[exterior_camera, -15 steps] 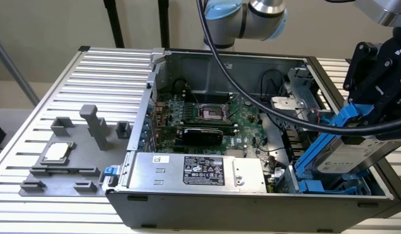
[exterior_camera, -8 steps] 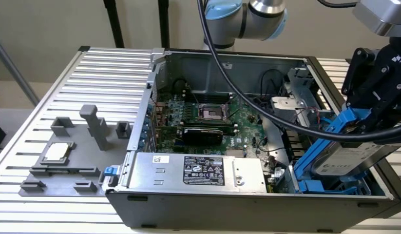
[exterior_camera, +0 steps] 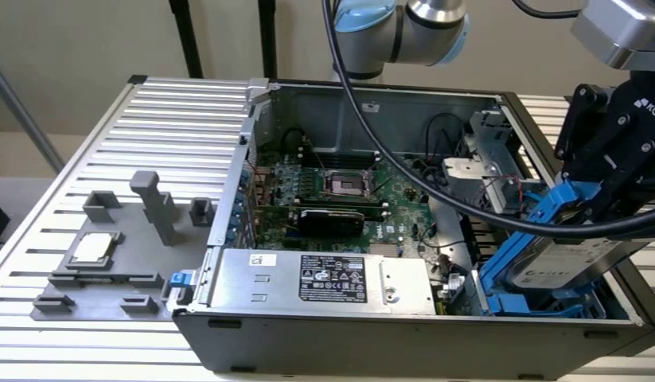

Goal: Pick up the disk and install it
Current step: 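Insert the disk into the insertion slot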

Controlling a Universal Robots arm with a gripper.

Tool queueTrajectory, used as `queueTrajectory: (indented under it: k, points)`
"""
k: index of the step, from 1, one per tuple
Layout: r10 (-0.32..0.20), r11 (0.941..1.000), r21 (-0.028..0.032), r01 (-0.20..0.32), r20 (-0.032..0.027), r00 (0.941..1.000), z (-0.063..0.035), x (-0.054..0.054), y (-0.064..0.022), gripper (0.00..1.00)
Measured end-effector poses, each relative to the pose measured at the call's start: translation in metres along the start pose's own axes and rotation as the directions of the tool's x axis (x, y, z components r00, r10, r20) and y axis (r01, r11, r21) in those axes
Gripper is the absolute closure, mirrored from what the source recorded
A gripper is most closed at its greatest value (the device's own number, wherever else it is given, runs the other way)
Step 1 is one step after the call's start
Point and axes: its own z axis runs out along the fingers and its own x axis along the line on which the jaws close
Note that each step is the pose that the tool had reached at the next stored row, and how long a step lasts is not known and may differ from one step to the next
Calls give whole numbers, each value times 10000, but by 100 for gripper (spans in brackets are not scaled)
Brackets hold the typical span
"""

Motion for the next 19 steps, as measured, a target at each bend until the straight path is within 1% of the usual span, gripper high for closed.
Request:
queueTrajectory:
  k: [9,19]
  points:
    - [2,10000,0,-2,-2,10000,47,-36,-3,67]
    - [2,10000,0,-2,-4,10000,128,-50,-8,67]
